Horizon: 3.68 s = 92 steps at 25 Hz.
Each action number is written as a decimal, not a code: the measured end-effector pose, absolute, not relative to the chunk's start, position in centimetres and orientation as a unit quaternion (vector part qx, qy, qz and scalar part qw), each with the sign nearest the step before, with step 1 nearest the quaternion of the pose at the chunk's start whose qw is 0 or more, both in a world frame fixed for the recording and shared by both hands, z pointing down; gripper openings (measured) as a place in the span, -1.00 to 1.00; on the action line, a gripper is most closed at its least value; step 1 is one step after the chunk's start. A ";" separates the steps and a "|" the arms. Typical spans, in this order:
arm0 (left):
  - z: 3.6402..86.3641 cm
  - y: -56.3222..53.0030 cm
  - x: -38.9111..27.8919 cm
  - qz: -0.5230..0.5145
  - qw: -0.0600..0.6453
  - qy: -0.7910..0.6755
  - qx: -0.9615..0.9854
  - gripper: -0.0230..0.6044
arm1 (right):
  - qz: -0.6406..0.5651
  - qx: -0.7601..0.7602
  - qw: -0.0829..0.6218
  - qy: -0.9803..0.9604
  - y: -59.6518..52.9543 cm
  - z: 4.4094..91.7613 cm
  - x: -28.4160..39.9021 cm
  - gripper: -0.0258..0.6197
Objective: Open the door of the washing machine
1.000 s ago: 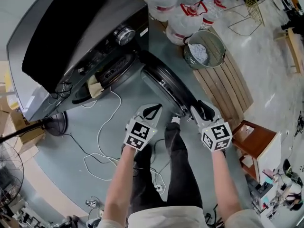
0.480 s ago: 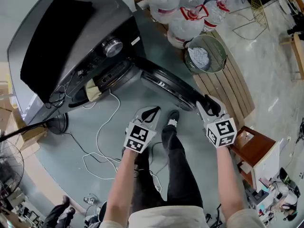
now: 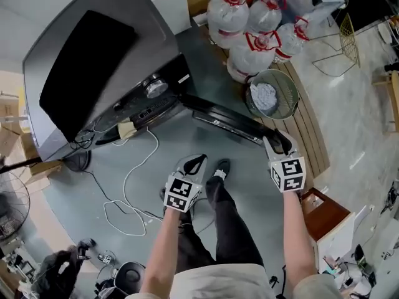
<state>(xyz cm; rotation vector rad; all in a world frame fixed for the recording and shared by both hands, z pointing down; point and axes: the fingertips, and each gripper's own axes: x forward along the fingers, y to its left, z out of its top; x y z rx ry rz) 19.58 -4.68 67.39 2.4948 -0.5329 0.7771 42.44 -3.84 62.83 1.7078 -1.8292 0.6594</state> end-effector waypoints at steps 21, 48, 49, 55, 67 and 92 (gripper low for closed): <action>59.1 -11.0 13.9 0.270 0.258 -0.326 0.869 -0.74 | 0.318 0.700 0.238 -0.594 -16.6 63.6 50.4 -0.84; 50.5 -11.3 6.0 0.231 0.236 -0.358 0.873 -0.74 | 0.356 0.624 0.174 -0.674 -11.5 56.4 35.8 -0.83; 49.9 -11.1 5.1 0.229 0.236 -0.367 0.870 -0.74 | 0.353 0.609 0.178 -0.688 -11.0 55.8 33.8 -0.83; 46.8 -10.8 -1.4 0.189 0.255 -0.433 0.844 -0.74 | 0.338 0.556 0.164 -0.741 -8.5 51.3 23.5 -0.83; 45.9 -8.4 -5.9 0.154 0.265 -0.460 0.833 -0.74 | 0.285 0.575 0.112 -0.759 -6.3 44.1 13.4 -0.91; 46.8 -3.8 -7.4 0.197 0.226 -0.422 0.856 -0.74 | 0.270 0.544 0.159 -0.778 -0.3 47.3 6.6 -0.92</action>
